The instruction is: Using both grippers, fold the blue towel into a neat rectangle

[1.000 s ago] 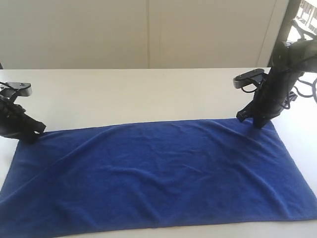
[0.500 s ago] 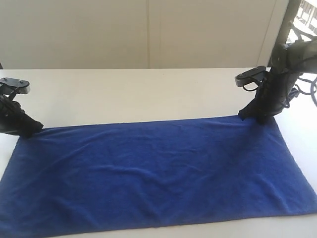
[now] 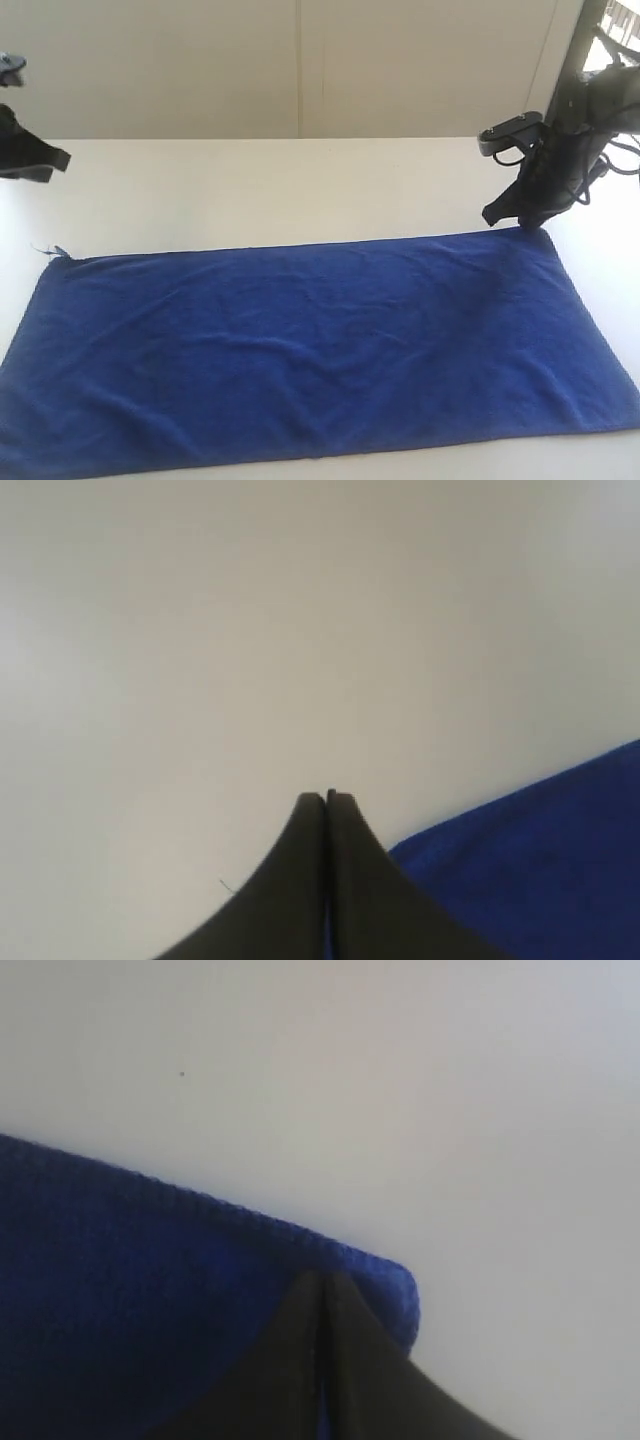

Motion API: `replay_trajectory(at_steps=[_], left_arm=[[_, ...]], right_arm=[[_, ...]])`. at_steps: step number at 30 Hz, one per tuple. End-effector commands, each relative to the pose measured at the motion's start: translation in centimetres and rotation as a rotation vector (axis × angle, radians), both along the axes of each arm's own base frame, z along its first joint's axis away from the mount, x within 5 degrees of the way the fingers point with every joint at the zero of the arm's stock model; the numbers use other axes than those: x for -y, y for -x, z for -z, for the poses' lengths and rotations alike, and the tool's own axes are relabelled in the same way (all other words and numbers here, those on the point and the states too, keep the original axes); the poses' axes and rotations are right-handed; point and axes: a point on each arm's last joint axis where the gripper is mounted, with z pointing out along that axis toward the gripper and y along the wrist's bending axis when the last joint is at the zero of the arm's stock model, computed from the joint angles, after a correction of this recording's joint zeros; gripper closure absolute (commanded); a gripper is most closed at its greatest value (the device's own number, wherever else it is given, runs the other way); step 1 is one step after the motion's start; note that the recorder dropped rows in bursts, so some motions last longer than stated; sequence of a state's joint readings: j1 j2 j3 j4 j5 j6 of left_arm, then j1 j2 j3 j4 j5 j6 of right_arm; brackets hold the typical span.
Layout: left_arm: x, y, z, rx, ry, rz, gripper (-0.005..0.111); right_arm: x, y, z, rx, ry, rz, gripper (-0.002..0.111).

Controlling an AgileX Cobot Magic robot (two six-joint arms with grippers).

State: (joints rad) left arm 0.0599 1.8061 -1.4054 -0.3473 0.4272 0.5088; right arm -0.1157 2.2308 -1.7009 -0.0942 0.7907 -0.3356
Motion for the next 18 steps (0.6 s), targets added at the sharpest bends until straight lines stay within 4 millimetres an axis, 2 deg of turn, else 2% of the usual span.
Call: replay_trajectory(at_steps=[1,5,9,13,18], left_arm=[[0.6,2.3,-4.5,0.056,0.025,0.022,0.107],[0.8,4.3,-7.4,0.099,0.026,0.042,0.107],[1.0,5.7,-9.2,0.124,0.026,0.056,0.107],[1.1,6.4,-9.9,0.127,0.027,0.066,0.107],[1.2,6.7,-9.7,0.094,0.032,0.081,0.107]], right_arm=[[0.5,-0.2,1.5,-0.014,0.006,0.003,0.108],[0.9,-0.3,2.4,-0.012,0.006,0.019,0.108],[2.6,0.0,2.9,-0.034,0.036,0.059,0.108],[4.3,0.4,2.9,-0.036,0.049,0.09,0.108],[6.0,0.8,2.9,-0.039,0.049,0.126,0.108]])
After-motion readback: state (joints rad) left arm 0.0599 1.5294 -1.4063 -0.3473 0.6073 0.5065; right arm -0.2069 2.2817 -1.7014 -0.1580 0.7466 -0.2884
